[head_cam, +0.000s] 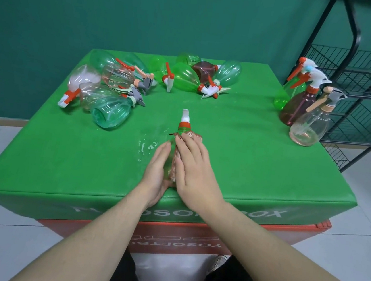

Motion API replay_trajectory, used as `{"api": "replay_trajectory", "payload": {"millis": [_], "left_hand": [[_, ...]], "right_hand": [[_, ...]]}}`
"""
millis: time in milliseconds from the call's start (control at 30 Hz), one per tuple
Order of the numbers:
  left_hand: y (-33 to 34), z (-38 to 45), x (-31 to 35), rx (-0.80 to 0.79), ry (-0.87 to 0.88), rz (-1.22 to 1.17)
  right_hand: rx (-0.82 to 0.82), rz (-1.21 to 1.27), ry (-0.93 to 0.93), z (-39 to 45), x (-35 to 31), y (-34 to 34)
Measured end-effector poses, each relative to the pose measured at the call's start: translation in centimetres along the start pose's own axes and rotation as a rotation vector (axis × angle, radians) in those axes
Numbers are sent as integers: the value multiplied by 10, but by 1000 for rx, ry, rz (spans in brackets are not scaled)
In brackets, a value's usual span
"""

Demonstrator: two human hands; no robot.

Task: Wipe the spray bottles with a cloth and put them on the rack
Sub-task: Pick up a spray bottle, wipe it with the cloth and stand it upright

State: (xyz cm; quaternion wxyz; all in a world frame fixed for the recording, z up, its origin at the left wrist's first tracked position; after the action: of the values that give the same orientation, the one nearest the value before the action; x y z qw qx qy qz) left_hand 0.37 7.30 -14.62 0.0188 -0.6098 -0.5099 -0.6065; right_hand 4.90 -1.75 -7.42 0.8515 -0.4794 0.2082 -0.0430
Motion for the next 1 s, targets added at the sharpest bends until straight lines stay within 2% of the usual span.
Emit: {"api": "replay_trajectory", "payload": {"millis": [300, 600, 700, 833, 1000], "left_hand": [[-2, 1, -1, 0, -29, -15], [1, -1, 3, -22, -4, -77], [6, -3, 6, -48, -24, -49], [8, -6, 8, -62, -40, 30], [8, -9, 9, -68, -41, 47]], "right_hand": [[6, -74, -120, -27, -2, 15], [2, -6, -91, -1, -7, 4], [-17, 36, -30, 20, -6, -4], [-152, 125, 98, 44, 4, -2], [-216, 187, 201, 53, 10, 2]]}}
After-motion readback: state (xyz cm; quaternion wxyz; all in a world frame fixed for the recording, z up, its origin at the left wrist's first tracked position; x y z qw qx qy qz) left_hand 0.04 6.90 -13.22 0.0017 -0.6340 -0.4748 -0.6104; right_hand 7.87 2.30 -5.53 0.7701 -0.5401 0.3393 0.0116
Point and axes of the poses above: each hand's wrist, its own z-axis towards the middle knuckle, its own y-axis out of the palm, x = y × z, the point moved 6 cm from there along z, towards the middle knuckle, and after that the axes turned 10 degrees about -z, right-handed, at the moved point
